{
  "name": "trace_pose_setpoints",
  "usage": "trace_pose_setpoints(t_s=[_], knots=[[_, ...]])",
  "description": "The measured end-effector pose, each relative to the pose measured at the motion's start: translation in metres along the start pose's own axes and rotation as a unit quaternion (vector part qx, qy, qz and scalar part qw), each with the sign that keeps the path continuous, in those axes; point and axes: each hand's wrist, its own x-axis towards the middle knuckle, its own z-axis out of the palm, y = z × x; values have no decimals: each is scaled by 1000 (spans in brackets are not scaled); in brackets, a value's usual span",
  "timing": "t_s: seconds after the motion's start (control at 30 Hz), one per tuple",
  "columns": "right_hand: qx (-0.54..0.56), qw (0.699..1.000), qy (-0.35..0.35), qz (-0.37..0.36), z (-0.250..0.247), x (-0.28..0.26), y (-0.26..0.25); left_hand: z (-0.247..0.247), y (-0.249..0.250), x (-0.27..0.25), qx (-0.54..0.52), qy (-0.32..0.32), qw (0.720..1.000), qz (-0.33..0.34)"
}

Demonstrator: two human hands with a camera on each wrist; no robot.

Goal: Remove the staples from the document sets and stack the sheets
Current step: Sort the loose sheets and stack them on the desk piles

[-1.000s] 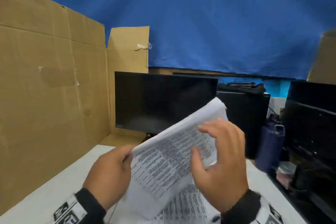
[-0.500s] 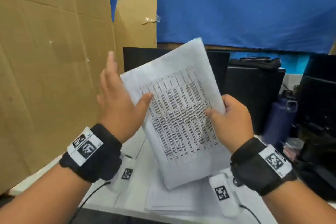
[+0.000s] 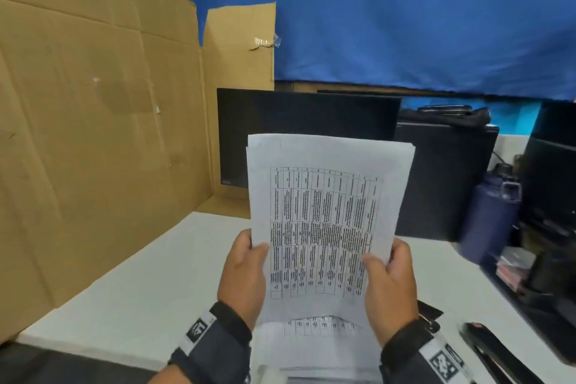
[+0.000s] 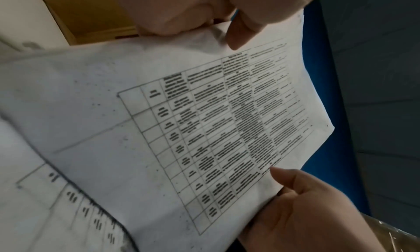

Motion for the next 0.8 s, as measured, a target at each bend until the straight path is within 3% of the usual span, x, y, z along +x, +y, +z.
trace_pose_setpoints(t_s=[0.23, 0.33, 0.5, 0.63, 0.8], knots=[[-7, 992, 18, -124, -1, 32, -40, 0, 24, 6, -51, -9, 998, 42], [-34, 985, 15, -169, -1, 50, -60, 3, 36, 12, -18, -10, 997, 80], [-175, 951, -42, -251, -10, 59, -92, 2, 32, 17, 9, 10, 994, 109], [-315, 910, -78, -258, -16, 64, -104, 2, 24, 13, -23, 1, 995, 93], [-284, 920, -63, -262, -20, 72, -107, 6, 17, 9, 6, -16, 998, 57]])
